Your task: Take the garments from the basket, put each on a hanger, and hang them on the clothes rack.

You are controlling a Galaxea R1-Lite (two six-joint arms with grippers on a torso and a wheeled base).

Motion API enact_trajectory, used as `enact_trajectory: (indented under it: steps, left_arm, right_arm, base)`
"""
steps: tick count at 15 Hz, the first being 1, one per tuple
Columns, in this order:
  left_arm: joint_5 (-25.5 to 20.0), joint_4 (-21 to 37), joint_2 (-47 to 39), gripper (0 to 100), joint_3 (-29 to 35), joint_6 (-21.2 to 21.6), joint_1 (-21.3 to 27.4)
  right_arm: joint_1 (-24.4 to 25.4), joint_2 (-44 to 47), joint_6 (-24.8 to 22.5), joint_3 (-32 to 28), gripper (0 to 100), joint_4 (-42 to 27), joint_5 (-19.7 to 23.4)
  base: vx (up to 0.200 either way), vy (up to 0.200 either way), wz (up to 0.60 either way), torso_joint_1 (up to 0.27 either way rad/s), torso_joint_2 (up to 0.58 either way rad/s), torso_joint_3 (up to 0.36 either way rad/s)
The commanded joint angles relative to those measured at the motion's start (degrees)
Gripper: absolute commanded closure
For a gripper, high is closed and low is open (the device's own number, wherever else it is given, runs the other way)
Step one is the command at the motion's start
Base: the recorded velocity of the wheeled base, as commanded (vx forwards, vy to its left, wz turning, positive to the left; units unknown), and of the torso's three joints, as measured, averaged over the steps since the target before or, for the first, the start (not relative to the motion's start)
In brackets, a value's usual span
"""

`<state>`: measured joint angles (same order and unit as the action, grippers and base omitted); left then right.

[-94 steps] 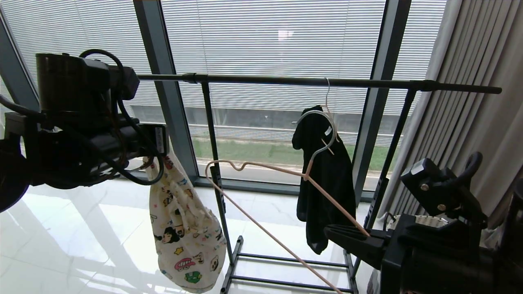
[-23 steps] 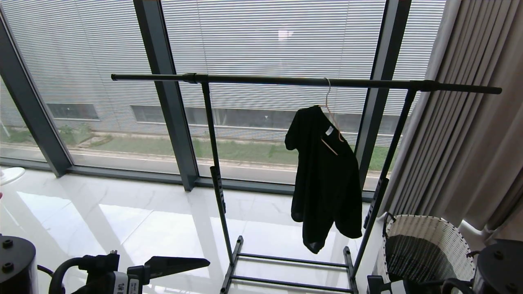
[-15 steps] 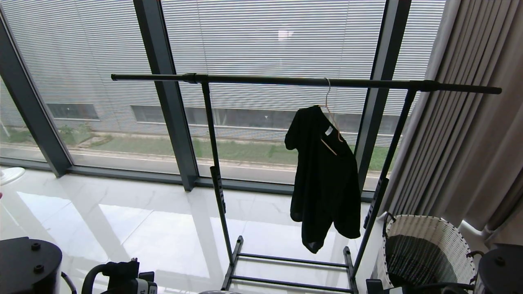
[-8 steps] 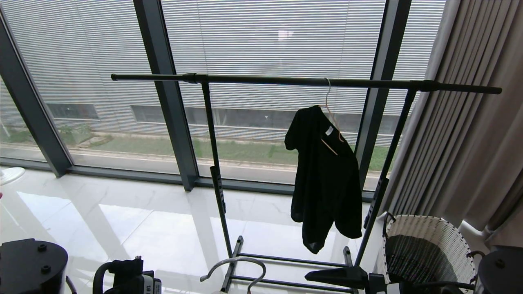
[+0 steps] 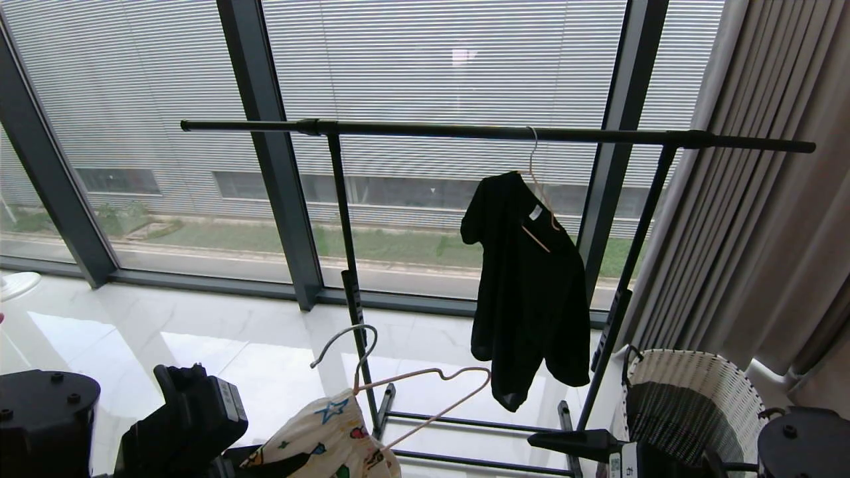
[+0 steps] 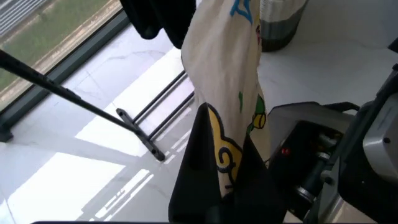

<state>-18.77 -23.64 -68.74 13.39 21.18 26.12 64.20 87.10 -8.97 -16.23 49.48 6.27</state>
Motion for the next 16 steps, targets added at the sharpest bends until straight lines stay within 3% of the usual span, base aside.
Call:
enact_trajectory:
  steps: [1,4,5,8,10,12,16]
  left_arm:
    - [-0.04,-0.01,-0.16,100,2.52,-0.34,-1.43]
    - [-0.12,-0.09,0.54,100,10.35,-0.34,-2.04]
    - [-0.21,-0.09,0.54,100,12.10,-0.26,-2.04]
    - [-0.30,-0.09,0.54,100,14.74,-0.08,-1.87]
    - [-0.39,-0.09,1.42,100,15.00,0.01,-1.69]
    - [-0.39,-0.09,1.86,100,14.92,0.09,-1.08]
    - [-0.30,-0.09,1.95,100,15.09,0.09,1.56]
  right_arm:
    - [-0.21,1.93,1.68,-0.21,0,0.26,0.06]
    - [-0.21,8.44,14.51,-3.37,0,5.10,-0.20]
    - [-0.47,11.07,18.82,-5.31,0,6.94,-2.05]
    - [-1.97,18.63,28.40,-13.04,0,7.65,-13.39]
    - [-4.52,21.00,31.47,-16.47,0,7.74,-15.67]
    - [-7.68,22.59,31.56,-18.67,0,7.65,-16.11]
    - [-5.05,25.93,31.03,-22.45,0,7.74,-16.29]
  base:
    - [0.000,0.000,0.00,0.000,0.00,0.000]
    - [0.000,0.000,0.00,0.000,0.00,0.000]
    - [0.000,0.000,0.00,0.000,0.00,0.000]
    - [0.000,0.000,0.00,0.000,0.00,0.000]
    - [0.000,0.000,0.00,0.000,0.00,0.000]
    - [0.000,0.000,0.00,0.000,0.00,0.000]
    - [0.000,0.000,0.00,0.000,0.00,0.000]
